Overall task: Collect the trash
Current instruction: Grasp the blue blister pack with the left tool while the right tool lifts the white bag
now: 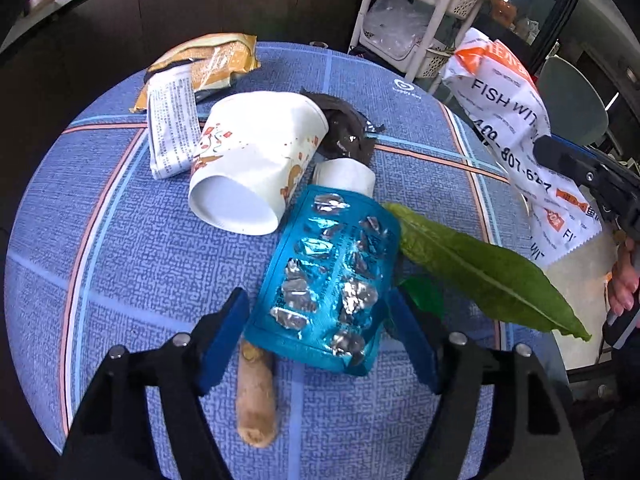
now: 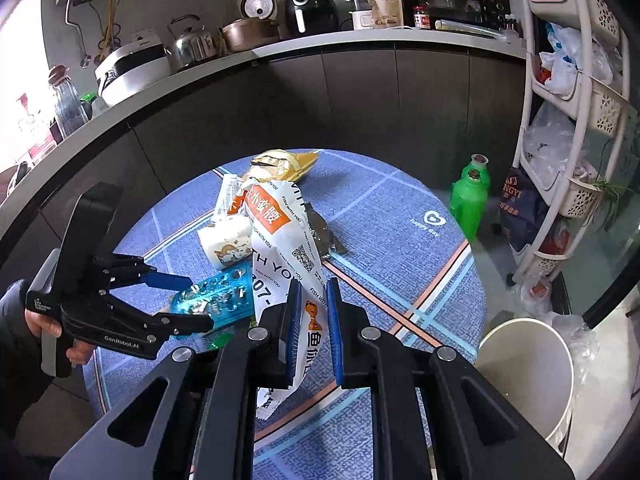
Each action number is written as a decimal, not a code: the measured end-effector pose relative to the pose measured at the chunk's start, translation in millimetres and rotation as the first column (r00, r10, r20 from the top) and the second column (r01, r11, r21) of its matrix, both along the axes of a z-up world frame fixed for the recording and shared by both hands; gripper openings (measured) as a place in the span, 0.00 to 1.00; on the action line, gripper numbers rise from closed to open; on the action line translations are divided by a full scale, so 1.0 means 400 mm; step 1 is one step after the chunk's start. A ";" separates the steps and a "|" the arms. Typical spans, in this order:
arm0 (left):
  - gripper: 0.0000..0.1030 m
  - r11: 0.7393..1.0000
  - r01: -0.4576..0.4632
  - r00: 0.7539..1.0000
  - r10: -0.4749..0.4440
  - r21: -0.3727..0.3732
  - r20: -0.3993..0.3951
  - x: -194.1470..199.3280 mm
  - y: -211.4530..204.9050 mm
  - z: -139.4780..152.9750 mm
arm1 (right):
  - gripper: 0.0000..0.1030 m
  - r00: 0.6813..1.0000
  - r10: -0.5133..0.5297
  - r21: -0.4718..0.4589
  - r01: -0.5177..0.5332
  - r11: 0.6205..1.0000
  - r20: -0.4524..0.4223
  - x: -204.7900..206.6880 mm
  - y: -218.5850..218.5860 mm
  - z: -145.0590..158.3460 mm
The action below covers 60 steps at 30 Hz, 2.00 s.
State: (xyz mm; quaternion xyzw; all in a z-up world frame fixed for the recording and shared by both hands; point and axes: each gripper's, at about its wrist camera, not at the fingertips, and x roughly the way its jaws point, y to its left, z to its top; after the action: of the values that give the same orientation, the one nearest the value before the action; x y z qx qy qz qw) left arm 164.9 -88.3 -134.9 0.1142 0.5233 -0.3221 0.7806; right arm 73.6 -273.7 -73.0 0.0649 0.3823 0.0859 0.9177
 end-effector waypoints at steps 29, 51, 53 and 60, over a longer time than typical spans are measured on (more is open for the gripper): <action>0.65 0.990 -0.142 0.985 0.142 -0.014 0.102 -0.027 -0.020 0.077 | 0.12 0.984 -0.126 0.063 0.119 0.991 0.128 -0.010 -0.043 0.084; 0.65 0.971 -0.169 0.960 0.201 -0.169 0.197 -0.160 0.029 0.236 | 0.12 0.982 -0.140 0.119 0.125 0.985 0.125 -0.047 -0.053 0.092; 0.65 0.970 -0.171 0.957 0.205 -0.172 0.207 -0.161 0.023 0.244 | 0.12 0.982 -0.146 0.123 0.131 0.984 0.123 -0.057 -0.060 0.088; 0.65 0.968 -0.155 0.957 0.196 -0.195 0.214 -0.158 -0.020 0.267 | 0.12 0.972 -0.195 0.139 0.177 0.974 0.128 -0.098 -0.119 0.086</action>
State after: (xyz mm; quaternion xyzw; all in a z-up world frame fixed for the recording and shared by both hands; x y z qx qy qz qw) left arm 101.8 -96.3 -28.0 0.0343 0.4064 -0.2810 0.8687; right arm 34.2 -321.3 -38.4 0.1526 0.3026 0.0277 0.9404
